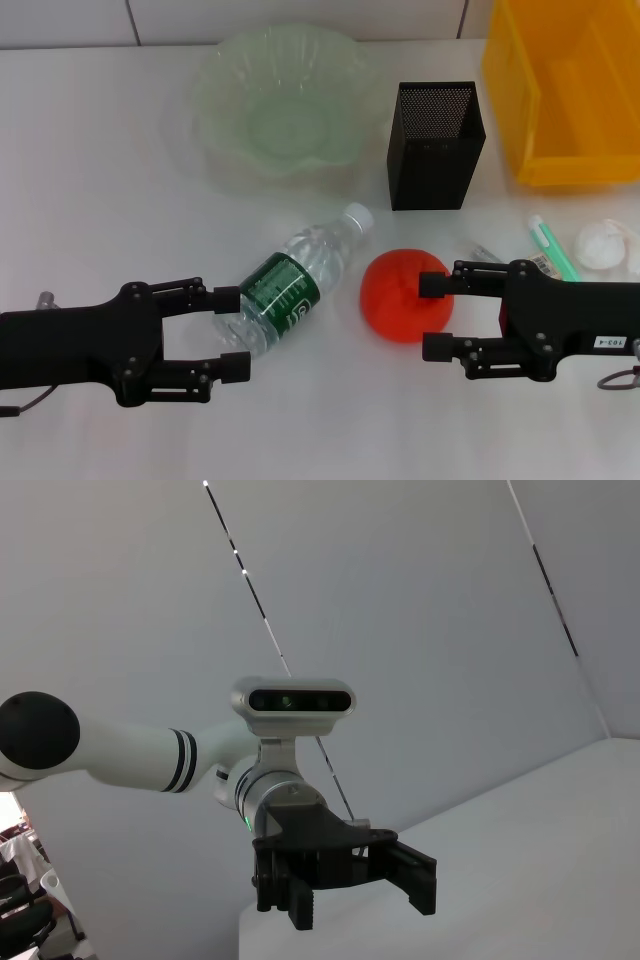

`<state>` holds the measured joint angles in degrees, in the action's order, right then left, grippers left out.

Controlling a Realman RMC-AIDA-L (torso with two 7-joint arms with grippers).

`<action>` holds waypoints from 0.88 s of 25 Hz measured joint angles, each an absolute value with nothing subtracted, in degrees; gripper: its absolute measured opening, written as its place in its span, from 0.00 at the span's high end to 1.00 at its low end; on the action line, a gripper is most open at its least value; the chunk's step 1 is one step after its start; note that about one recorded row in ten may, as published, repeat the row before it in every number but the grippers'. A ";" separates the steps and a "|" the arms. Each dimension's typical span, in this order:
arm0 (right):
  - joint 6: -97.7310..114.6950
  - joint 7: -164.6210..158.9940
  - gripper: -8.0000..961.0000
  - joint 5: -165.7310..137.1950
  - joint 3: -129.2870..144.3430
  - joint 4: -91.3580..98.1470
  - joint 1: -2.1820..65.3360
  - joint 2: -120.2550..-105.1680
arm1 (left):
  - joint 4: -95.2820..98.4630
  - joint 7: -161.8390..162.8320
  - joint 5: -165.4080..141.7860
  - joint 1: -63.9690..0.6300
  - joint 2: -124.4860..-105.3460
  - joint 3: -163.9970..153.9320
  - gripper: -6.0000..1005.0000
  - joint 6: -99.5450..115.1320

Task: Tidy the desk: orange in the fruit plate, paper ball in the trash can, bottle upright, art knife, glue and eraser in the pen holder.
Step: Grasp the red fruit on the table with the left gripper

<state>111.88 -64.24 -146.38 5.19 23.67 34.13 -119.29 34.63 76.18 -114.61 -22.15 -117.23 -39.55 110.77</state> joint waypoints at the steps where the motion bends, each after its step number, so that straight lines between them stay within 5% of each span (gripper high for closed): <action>1: 111.87 -64.25 0.23 -146.48 5.19 23.66 34.35 -119.30 | 34.67 76.47 -114.61 -22.17 -117.24 -39.55 0.20 110.84; 22: 111.88 -65.13 0.23 -146.31 5.18 23.73 34.59 -119.09 | 34.81 77.34 -114.62 -22.47 -117.25 -39.62 0.23 112.03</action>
